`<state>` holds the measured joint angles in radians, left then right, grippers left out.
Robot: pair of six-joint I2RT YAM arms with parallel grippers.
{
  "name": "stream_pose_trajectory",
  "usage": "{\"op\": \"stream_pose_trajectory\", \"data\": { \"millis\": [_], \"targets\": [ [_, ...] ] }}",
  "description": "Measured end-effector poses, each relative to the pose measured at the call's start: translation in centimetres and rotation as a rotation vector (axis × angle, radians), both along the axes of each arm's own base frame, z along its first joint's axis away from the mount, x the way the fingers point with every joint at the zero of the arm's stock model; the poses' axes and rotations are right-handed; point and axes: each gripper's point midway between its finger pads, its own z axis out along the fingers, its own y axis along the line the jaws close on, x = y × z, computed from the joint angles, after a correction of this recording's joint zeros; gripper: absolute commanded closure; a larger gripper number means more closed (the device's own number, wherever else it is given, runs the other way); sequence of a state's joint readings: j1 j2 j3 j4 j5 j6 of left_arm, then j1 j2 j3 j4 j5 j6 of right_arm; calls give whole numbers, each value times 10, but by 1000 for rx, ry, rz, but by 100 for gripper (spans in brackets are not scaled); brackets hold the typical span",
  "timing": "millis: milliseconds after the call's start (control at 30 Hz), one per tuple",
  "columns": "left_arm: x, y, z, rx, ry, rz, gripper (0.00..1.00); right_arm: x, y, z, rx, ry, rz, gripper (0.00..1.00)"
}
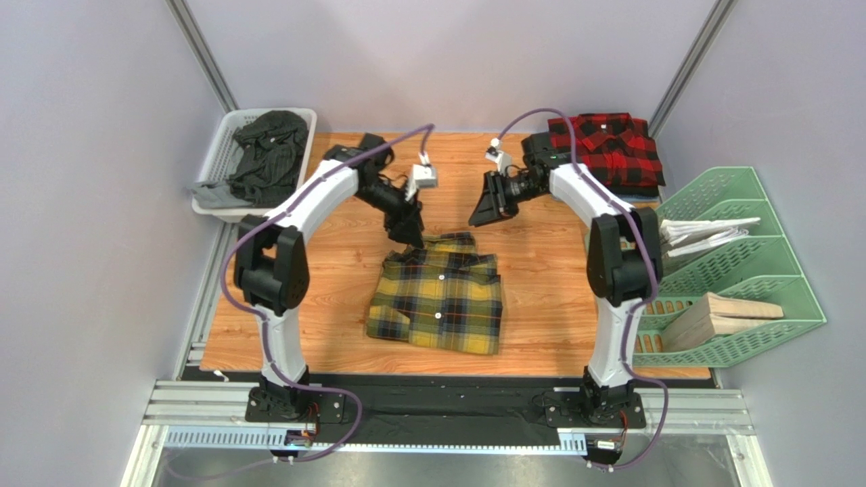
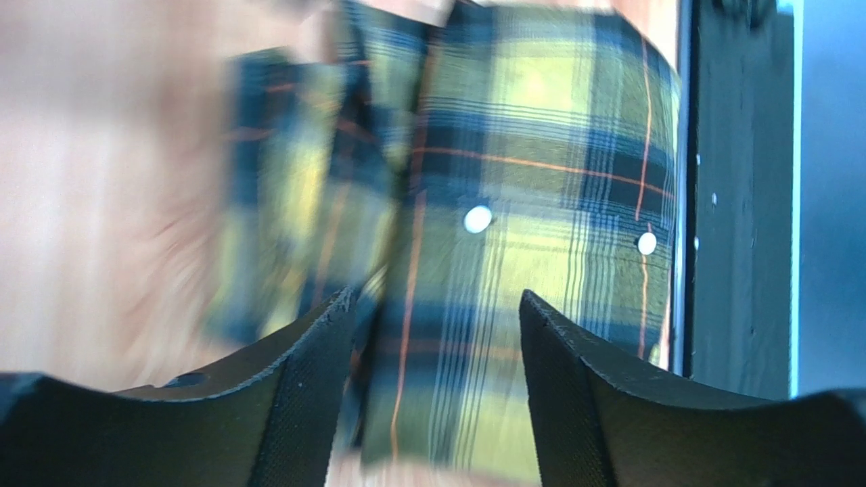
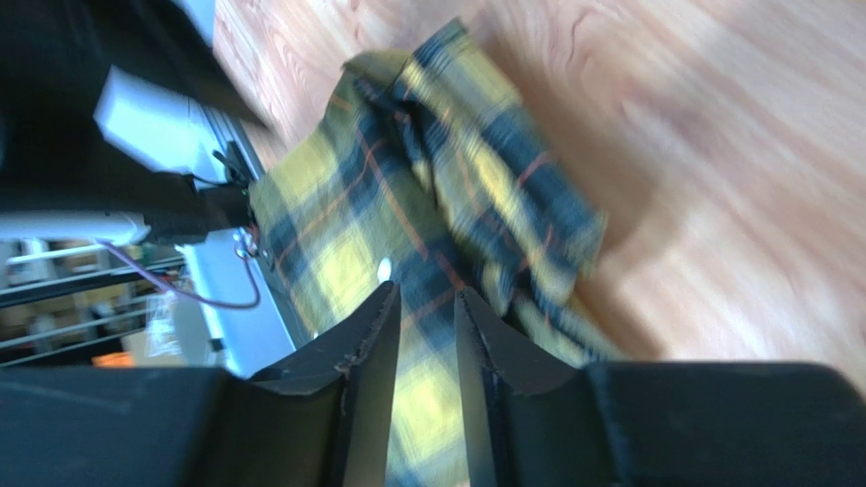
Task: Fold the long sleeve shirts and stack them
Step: Fold the shirt
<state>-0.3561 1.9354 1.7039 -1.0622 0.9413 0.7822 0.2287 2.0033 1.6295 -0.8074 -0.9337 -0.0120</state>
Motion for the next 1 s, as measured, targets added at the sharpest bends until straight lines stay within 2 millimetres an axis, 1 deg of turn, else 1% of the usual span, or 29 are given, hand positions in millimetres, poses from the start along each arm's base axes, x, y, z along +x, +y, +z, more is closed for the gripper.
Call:
{"op": "stream_pose_trajectory", "data": {
  "millis": [33,67,100,167,233,300,433,633,767,833,900,933,967,1000],
  "targets": [
    [-2,-2,-4,2,-12,-26,34,5,7,-9,9,27,-2,70],
    [-11,-15,-20,15,9,-76,34,8,14,-19,11,50,-1,70],
    [-17,-22,-32,28,15,-113,34,9,19,-31,9,82,-1,70],
    [-25,-28,-48,58,30,-150,34,9,28,-48,0,131,2,69],
    [-26,-31,-58,81,36,-166,34,10,34,-59,-5,156,4,69],
    [-21,-31,-65,104,36,-171,36,13,41,-64,-6,160,11,69],
    [-13,-30,-70,148,3,-201,37,20,48,-65,0,139,20,69],
    [-29,-29,-84,228,13,-270,37,18,54,-71,-2,130,42,69],
    [-36,-31,-96,270,24,-301,38,14,61,-81,-16,129,67,69],
    [-39,-32,-101,287,27,-316,41,11,62,-89,-26,136,76,69],
    [-39,-33,-104,298,27,-328,48,9,63,-97,-36,145,84,69],
    [-40,-34,-106,303,26,-333,53,8,63,-101,-42,149,88,69],
    [-40,-34,-106,303,24,-337,65,7,62,-104,-47,152,90,69],
    [-40,-34,-106,304,22,-341,71,7,62,-106,-51,153,91,69]
  ]
}}
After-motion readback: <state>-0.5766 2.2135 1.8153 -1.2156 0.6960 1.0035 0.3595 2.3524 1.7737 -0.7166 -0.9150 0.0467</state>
